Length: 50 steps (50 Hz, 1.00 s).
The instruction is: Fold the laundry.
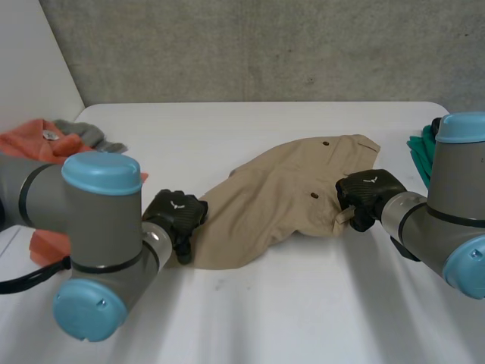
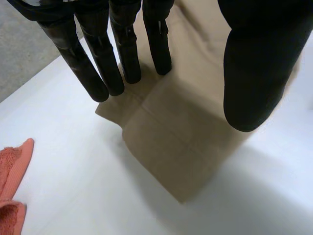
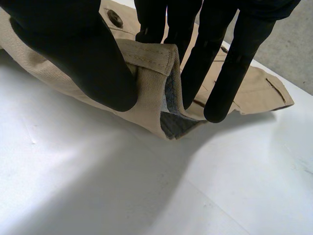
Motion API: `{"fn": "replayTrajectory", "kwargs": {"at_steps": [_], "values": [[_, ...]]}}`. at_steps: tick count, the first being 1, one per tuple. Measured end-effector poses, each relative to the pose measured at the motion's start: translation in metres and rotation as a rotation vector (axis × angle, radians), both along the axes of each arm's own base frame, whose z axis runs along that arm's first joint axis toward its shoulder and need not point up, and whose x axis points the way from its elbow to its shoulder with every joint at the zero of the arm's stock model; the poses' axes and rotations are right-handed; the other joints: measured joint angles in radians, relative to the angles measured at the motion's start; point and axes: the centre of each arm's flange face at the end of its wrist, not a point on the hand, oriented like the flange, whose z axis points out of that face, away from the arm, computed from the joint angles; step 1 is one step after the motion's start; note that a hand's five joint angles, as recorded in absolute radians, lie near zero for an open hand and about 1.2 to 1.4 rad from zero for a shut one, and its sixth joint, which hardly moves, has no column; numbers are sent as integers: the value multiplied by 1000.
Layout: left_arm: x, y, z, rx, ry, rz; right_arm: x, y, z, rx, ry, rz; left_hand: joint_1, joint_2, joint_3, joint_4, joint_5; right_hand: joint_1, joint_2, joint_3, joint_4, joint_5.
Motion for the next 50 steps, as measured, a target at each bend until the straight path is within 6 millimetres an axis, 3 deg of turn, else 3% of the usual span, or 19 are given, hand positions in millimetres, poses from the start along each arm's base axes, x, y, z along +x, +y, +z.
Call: {"fn": "replayTrajectory", "kwargs": {"at_steps": [6,12,16,20,23,27,30,32,33,41,46,50], "values": [[2,5,-13,4,-60,-29,-2,0,-2,5,1,-5,-8,-5,-3,0,-3,0,0,0,0,0],[3,-13,-30,-46,-119,-35,-5,1,-6,18,5,-10,60,51,42,54,63,0,0,0,0,0],[2,-26,-34,-105,-141,-36,-7,2,-8,22,6,-14,523,571,556,575,574,0,0,0,0,0],[-1,-35,-25,-174,-129,-32,-8,3,-5,12,2,-14,620,649,632,652,648,0,0,0,0,0],[-2,-40,-6,-237,-96,-20,-8,6,2,-6,0,-9,620,649,632,652,648,0,0,0,0,0],[0,-41,41,-346,-12,9,-7,11,23,-59,3,13,620,649,632,653,648,0,0,0,0,0],[5,-39,85,-430,73,35,-7,17,50,-130,5,39,620,649,632,653,648,0,0,0,1,0],[9,-34,118,-489,139,48,-7,21,74,-195,-4,56,620,649,632,653,648,0,0,0,1,0],[13,-29,144,-532,191,55,-7,23,92,-245,-15,65,620,649,632,653,648,0,0,0,1,0],[42,11,275,-745,470,61,-18,35,210,-541,-181,39,620,651,633,653,648,0,0,0,2,0],[58,20,328,-833,590,70,-27,31,261,-641,-306,-9,625,651,633,653,648,0,0,0,2,2],[57,2,339,-834,615,76,-29,16,275,-656,-379,-53,625,651,633,653,648,0,0,0,2,2]]}}
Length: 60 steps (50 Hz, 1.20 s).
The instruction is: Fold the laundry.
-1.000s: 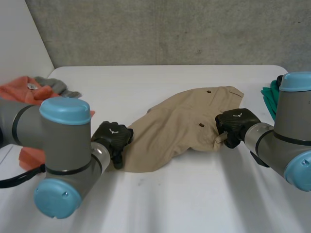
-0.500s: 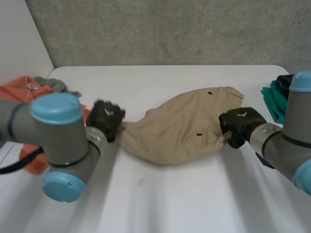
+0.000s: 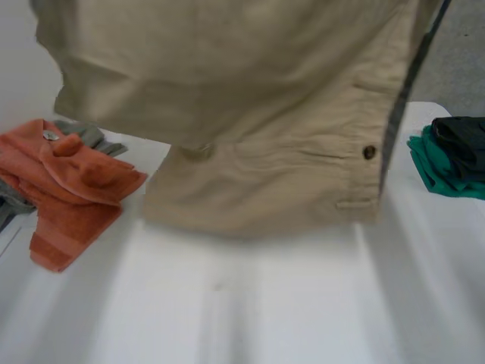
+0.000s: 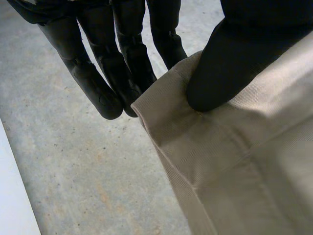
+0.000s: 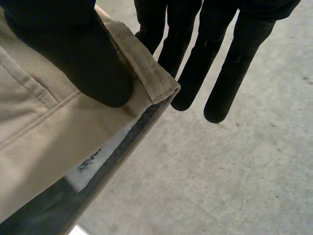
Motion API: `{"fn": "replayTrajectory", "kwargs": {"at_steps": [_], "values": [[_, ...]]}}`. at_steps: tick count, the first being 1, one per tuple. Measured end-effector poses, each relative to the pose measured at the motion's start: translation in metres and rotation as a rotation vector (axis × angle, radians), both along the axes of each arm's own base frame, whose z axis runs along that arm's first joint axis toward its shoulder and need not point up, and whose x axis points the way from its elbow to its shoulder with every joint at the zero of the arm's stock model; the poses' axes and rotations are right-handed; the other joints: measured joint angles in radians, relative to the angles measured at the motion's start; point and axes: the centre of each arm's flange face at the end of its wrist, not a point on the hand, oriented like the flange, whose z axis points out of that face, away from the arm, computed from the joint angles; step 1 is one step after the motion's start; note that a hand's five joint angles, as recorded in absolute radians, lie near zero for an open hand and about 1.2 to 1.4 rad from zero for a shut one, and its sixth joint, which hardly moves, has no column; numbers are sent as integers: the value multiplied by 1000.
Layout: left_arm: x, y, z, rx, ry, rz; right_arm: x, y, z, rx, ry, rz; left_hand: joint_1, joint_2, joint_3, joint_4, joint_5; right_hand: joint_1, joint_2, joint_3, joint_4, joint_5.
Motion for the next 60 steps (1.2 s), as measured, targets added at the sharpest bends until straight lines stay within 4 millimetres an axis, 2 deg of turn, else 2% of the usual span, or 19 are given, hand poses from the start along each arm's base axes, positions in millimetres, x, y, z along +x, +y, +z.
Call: {"fn": "replayTrajectory", "kwargs": {"at_steps": [3,7,13,14,17,18,22,25,28,30,31,32,35,36,42,45,50,54,60], "values": [[-5,-20,-6,27,-7,3,2,-10,-2,13,-27,-8,0,0,0,0,0,0,0,0,0,1],[-20,-74,-39,109,-42,19,16,-42,-32,80,-57,-45,0,0,0,0,0,0,0,6,0,3],[-39,-139,-100,192,-91,20,39,-77,-90,149,-28,-94,0,1,1,0,0,0,0,6,2,3],[-46,-157,-123,217,-108,16,48,-90,-115,164,-5,-114,0,2,1,0,0,0,0,6,2,3],[-55,-179,-157,247,-132,16,57,-101,-141,170,25,-139,0,2,1,0,0,0,0,6,2,3],[-59,-191,-179,263,-146,19,64,-111,-165,167,58,-167,0,2,1,0,0,0,0,6,3,3],[-67,-218,-232,289,-178,39,74,-131,-208,131,119,-232,0,2,1,0,0,0,0,6,3,3],[-68,-234,-259,281,-186,61,79,-145,-230,67,140,-275,0,2,1,0,0,0,0,10,3,3],[-68,-243,-269,254,-175,77,84,-157,-240,-11,134,-301,0,-3,-1,-3,-1,-2,-7,1,-6,-2],[-67,-247,-269,232,-162,81,87,-165,-242,-72,117,-311,-196,-210,-202,-190,-168,-233,-290,-286,-297,-253],[-68,-248,-268,219,-154,77,89,-169,-241,-99,110,-310,-424,-409,-378,-389,-365,-419,-479,-467,-476,-461],[-69,-248,-264,206,-144,70,92,-172,-241,-122,106,-303,-680,-607,-595,-611,-587,-620,-682,-661,-651,-647],[-73,-244,-254,187,-129,52,95,-176,-239,-132,115,-286,-830,-755,-742,-762,-738,-809,-870,-855,-856,-852],[-74,-242,-250,186,-126,46,96,-177,-239,-127,121,-280,-958,-960,-946,-964,-933,-835,-897,-885,-899,-883],[-71,-220,-229,268,-136,53,79,-169,-233,88,228,-187,-958,-990,-978,-995,-957,-883,-963,-973,-987,-959],[-68,-196,-221,356,-167,67,65,-150,-230,260,316,-99,-958,-991,-978,-995,-957,-883,-963,-973,-987,-959],[-61,-142,-222,509,-247,65,41,-100,-234,508,522,103,-958,-993,-979,-995,-957,-883,-963,-973,-987,-959],[-55,-101,-229,609,-311,50,25,-70,-241,583,649,233,-958,-994,-979,-995,-957,-883,-963,-973,-987,-959],[-53,-12,-274,818,-473,-71,1,-41,-263,567,783,348,-896,-947,-943,-946,-951,-880,-959,-968,-983,-956]]}}
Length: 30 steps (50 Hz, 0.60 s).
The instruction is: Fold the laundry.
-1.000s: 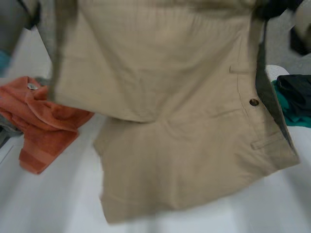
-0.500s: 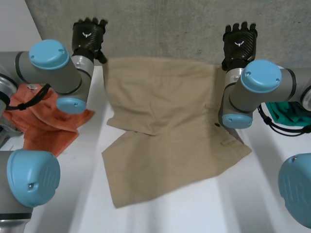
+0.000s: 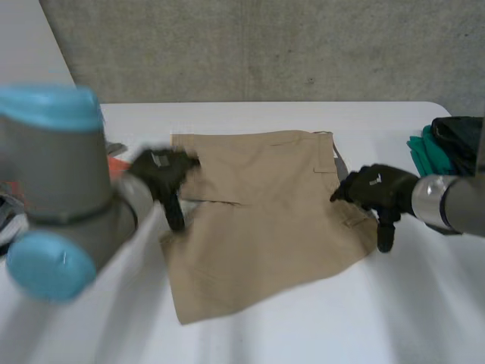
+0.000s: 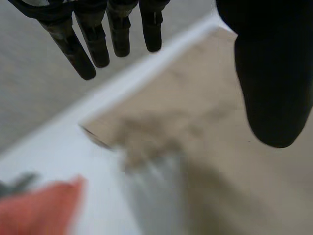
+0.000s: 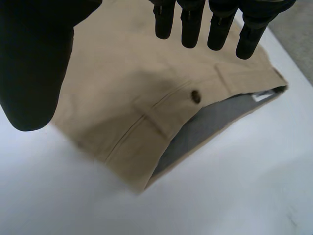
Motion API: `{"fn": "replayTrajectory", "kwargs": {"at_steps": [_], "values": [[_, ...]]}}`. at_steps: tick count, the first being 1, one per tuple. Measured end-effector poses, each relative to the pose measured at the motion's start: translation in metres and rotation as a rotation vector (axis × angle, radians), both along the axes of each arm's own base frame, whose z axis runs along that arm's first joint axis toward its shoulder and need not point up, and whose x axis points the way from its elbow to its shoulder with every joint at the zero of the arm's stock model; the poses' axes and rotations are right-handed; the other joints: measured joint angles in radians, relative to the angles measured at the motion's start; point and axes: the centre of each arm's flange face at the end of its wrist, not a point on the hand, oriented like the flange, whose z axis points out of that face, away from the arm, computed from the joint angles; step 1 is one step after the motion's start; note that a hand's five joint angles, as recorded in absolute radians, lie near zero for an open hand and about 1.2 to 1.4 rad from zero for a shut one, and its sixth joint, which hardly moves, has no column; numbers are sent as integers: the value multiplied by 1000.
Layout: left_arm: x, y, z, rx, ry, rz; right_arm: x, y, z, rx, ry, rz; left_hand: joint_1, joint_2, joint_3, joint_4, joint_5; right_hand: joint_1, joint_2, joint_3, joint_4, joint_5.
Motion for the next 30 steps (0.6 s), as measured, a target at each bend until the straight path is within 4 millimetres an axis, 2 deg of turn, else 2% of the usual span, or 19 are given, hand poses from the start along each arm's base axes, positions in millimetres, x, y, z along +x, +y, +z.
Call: {"fn": "replayTrajectory", "kwargs": {"at_steps": [4,8,16,17,21,24,27,28,29,30], "values": [[3,44,-30,122,-70,-71,-11,2,-17,-30,-6,23,192,179,183,183,202,29,62,63,57,52],[6,67,-49,190,-116,-100,-17,0,-32,-50,-41,31,195,193,199,201,221,145,152,160,153,149],[6,75,-63,199,-147,-91,-20,-8,-59,-83,-111,31,167,163,167,155,171,419,432,430,420,410],[4,76,-66,189,-151,-88,-19,-12,-66,-102,-126,24,154,151,155,142,155,552,591,586,582,564],[0,79,-71,168,-163,-90,-20,-17,-73,-136,-148,0,154,151,154,142,155,763,933,926,921,878],[-3,84,-75,151,-177,-98,-21,-19,-74,-151,-163,-29,163,161,162,150,170,789,950,969,977,926],[-7,89,-80,123,-199,-111,-23,-18,-72,-149,-188,-69,280,260,265,262,281,790,950,971,980,928],[-9,91,-82,108,-208,-116,-23,-17,-70,-145,-199,-84,483,494,479,477,493,790,950,971,980,928],[-10,92,-83,93,-217,-118,-24,-16,-68,-142,-205,-92,577,619,603,602,616,790,950,971,980,928],[-11,93,-84,82,-223,-120,-24,-14,-66,-138,-212,-100,577,619,603,602,616,790,950,971,980,928]]}}
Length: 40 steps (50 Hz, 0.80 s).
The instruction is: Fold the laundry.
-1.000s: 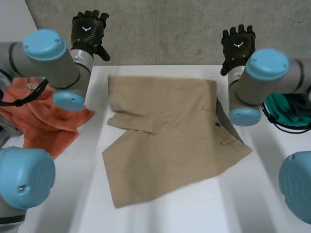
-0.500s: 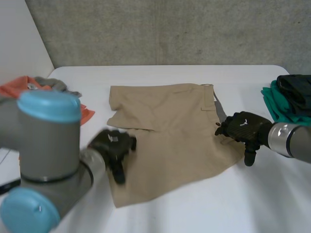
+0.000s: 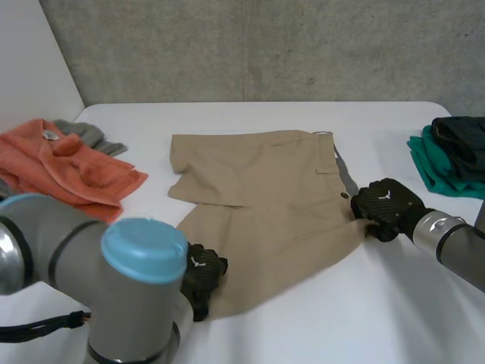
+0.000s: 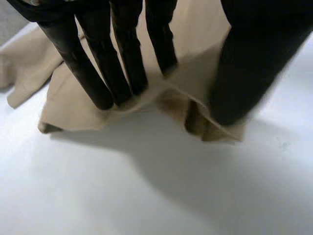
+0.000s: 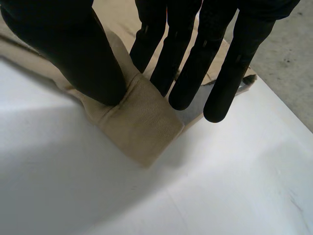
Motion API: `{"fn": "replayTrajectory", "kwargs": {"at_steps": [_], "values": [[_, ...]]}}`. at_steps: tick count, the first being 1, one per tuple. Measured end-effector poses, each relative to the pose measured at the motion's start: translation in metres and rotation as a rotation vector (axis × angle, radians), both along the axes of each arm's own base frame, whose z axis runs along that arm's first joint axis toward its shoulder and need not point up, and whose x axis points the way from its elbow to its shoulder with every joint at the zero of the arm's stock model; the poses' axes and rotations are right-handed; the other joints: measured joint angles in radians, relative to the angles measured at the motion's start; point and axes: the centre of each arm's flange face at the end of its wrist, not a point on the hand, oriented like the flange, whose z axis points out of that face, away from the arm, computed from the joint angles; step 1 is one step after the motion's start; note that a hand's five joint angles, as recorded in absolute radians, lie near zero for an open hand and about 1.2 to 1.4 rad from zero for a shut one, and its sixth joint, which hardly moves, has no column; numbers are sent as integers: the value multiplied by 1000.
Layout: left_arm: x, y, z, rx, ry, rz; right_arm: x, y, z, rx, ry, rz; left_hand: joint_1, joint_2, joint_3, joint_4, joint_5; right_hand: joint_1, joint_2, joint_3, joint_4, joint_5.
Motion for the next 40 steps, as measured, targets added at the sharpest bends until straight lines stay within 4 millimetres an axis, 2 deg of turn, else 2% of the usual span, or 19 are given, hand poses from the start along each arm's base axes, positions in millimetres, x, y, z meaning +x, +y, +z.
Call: {"fn": "replayTrajectory", "kwargs": {"at_steps": [2,5,9,15,21,24,26,28,32,37,40], "values": [[-2,1,-2,-33,-13,-4,-1,3,5,6,-14,-13,224,259,267,271,270,0,0,0,0,0],[-3,1,-2,-77,-30,-1,-3,10,14,18,-25,-25,309,320,336,342,343,0,0,0,0,0],[-3,1,1,-110,-38,-2,-6,20,26,53,-19,-33,309,325,337,343,344,0,0,0,0,0],[5,6,15,-85,-39,-50,-13,46,42,163,73,-3,309,325,338,343,344,0,0,0,1,16],[26,22,23,70,-144,-150,-26,89,56,363,298,148,309,325,338,344,344,-1,0,4,2,17],[33,25,25,128,-190,-174,-29,99,62,415,359,213,309,325,338,344,344,-1,0,5,2,17],[36,20,29,149,-213,-176,-29,102,66,436,385,244,309,326,338,344,344,-1,0,5,2,17],[35,11,34,135,-208,-165,-28,99,69,432,381,234,309,327,338,344,344,-1,0,5,2,17],[25,-27,53,19,-134,-117,-20,81,75,383,303,130,309,328,338,344,344,-1,0,5,2,31],[3,-92,83,-191,18,-56,-9,39,85,302,106,-66,309,328,338,344,344,-1,0,5,2,36],[-13,-133,94,-304,106,-37,-4,13,88,263,1,-167,309,328,340,344,344,-1,0,5,2,37]]}}
